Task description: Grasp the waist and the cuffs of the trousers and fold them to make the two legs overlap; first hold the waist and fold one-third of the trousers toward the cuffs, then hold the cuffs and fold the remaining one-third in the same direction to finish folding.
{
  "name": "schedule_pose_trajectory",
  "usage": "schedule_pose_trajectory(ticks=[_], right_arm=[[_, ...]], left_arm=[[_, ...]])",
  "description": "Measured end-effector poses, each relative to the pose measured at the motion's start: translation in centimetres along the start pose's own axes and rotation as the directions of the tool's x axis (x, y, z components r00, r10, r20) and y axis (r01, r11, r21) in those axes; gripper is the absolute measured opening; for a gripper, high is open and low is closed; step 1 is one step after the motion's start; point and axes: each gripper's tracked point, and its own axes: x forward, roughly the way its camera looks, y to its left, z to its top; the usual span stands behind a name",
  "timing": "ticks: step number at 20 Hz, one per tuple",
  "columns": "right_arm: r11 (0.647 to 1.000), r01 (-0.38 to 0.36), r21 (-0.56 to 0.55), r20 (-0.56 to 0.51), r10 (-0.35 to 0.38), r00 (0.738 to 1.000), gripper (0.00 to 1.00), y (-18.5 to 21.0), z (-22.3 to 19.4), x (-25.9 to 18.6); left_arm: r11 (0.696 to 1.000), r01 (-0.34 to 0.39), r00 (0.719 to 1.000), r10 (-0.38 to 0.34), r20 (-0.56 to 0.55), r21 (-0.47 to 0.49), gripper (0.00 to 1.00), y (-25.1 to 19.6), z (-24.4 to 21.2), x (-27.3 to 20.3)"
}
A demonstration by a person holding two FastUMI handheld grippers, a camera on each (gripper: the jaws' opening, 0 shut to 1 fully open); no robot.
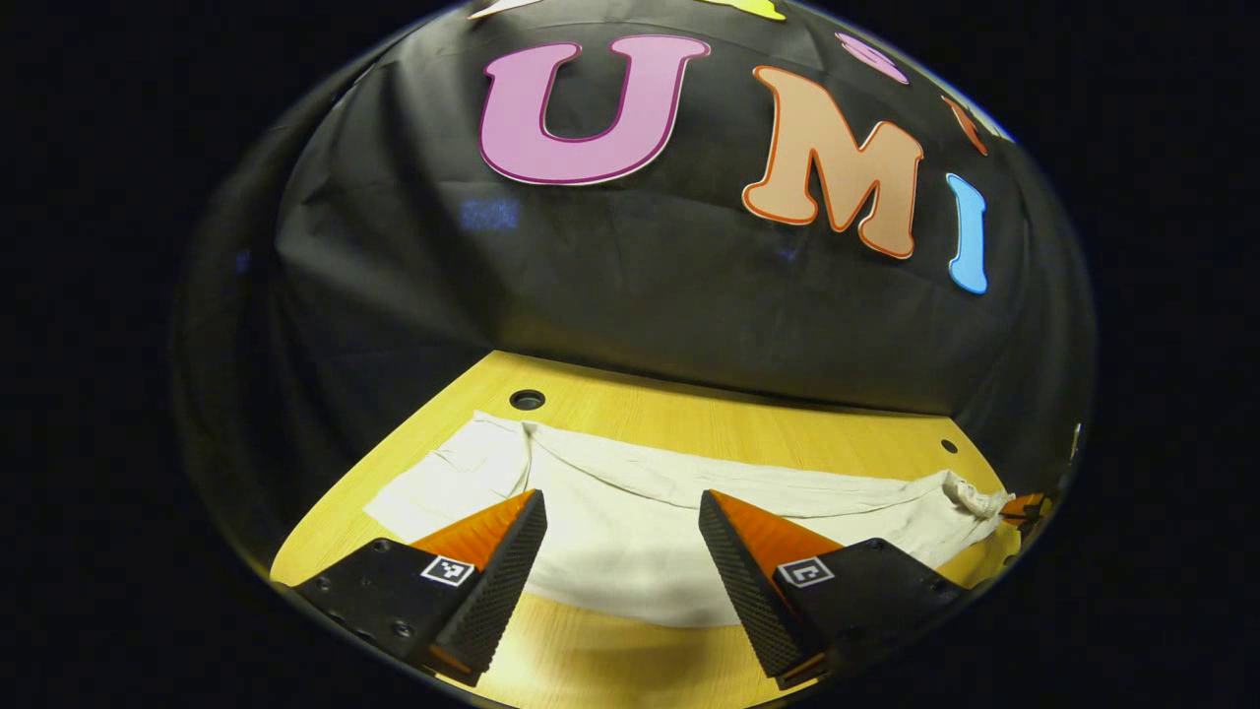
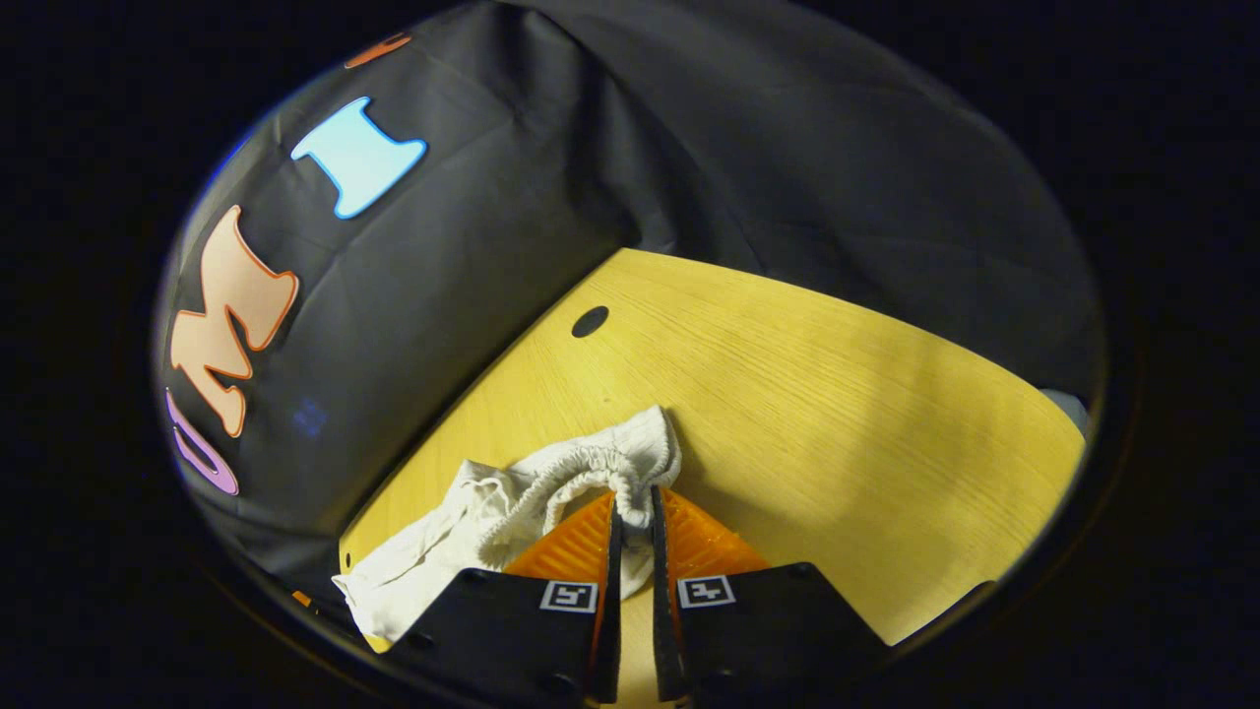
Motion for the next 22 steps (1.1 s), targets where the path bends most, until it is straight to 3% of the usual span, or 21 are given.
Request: schedule_pose_trajectory(ticks=[7,14,17,22], right_arm=[[0.993,-0.116,0.006,0.111,0.114,0.987,0.15,6.5,1.9,-6.0],[0.969,-0.185,-0.166,0.158,0.211,0.965,0.15,19.6,-0.4,-9.5],[0.938,-0.216,-0.271,0.143,0.261,0.955,0.16,25.3,-3.1,-10.3],[0.848,-0.297,-0.440,0.028,0.343,0.939,0.16,34.7,-11.7,-10.1]], left_arm=[[0.998,0.067,0.998,-0.067,0.002,-0.015,0.95,1.3,0.1,0.3],[0.995,0.101,0.995,-0.102,0.000,0.008,0.95,6.0,0.4,0.6],[0.993,0.118,0.993,-0.118,-0.008,0.013,0.95,7.7,0.2,0.8],[0.992,0.126,0.992,-0.126,-0.023,0.002,0.95,10.8,-0.2,1.7]])
